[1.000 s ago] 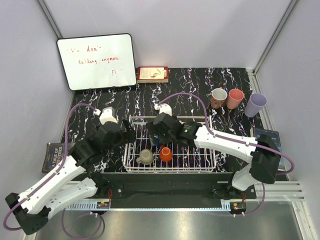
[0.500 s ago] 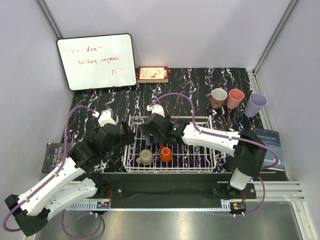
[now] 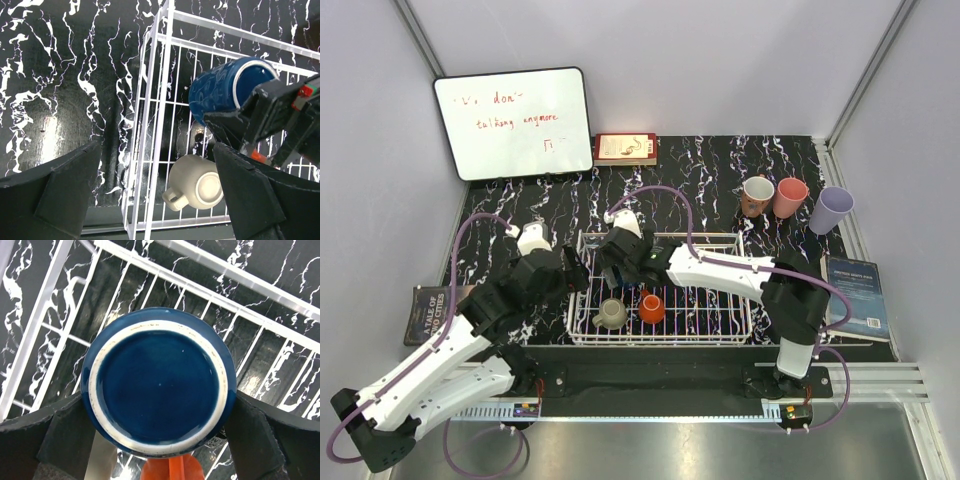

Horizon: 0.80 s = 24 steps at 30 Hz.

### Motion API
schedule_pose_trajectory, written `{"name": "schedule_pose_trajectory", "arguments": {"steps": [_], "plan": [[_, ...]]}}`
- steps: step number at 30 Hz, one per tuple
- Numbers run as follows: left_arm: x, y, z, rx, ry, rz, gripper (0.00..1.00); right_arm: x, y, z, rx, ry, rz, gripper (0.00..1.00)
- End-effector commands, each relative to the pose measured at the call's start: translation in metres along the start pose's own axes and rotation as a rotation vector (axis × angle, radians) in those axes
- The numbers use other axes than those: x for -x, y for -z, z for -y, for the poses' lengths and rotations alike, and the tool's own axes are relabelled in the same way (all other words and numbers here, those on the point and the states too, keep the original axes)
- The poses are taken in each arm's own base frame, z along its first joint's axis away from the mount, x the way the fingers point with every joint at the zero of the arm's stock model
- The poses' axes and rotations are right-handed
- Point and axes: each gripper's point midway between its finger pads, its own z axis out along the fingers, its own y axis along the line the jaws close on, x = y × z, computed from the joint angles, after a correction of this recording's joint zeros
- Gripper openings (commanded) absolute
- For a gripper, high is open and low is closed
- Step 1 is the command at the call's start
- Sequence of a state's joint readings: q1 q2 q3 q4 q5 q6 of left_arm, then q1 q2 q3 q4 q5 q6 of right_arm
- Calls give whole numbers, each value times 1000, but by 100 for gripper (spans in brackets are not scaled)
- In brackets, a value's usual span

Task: Unload the cups from the dish rack

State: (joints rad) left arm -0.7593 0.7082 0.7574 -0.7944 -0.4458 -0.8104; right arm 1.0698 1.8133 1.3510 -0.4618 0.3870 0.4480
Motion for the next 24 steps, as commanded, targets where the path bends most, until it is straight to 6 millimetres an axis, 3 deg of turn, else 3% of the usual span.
{"name": "schedule_pose_trajectory", "arguments": {"steps": [1, 7, 10, 11, 14, 15, 16, 20, 24], "plan": [[5, 1, 2, -14, 22, 27, 99, 22, -2, 1, -54, -9, 81, 100], [5, 1, 2, -14, 20, 27, 99, 30, -3, 0, -60, 5, 106, 100], [5, 0, 3, -12, 17, 24, 99, 25, -10, -3, -52, 26, 86, 96], [5, 0, 3, -12, 17, 24, 99, 22, -11, -5, -40, 29, 78, 80], [4, 0, 3, -13, 16, 20, 99, 17, -13, -3, -50, 8, 69, 47], [4, 0, 3, -16, 18, 23, 99, 18, -10, -2, -49, 0, 75, 16], [3, 0, 3, -15, 15, 20, 99, 16, -10, 1, -55, -8, 75, 2], [4, 1, 2, -20, 18, 25, 99, 21, 6, 5, -44, -40, 104, 0], [5, 2, 3, -23, 23, 30, 99, 42, 45, 15, -14, -106, 192, 0]]}}
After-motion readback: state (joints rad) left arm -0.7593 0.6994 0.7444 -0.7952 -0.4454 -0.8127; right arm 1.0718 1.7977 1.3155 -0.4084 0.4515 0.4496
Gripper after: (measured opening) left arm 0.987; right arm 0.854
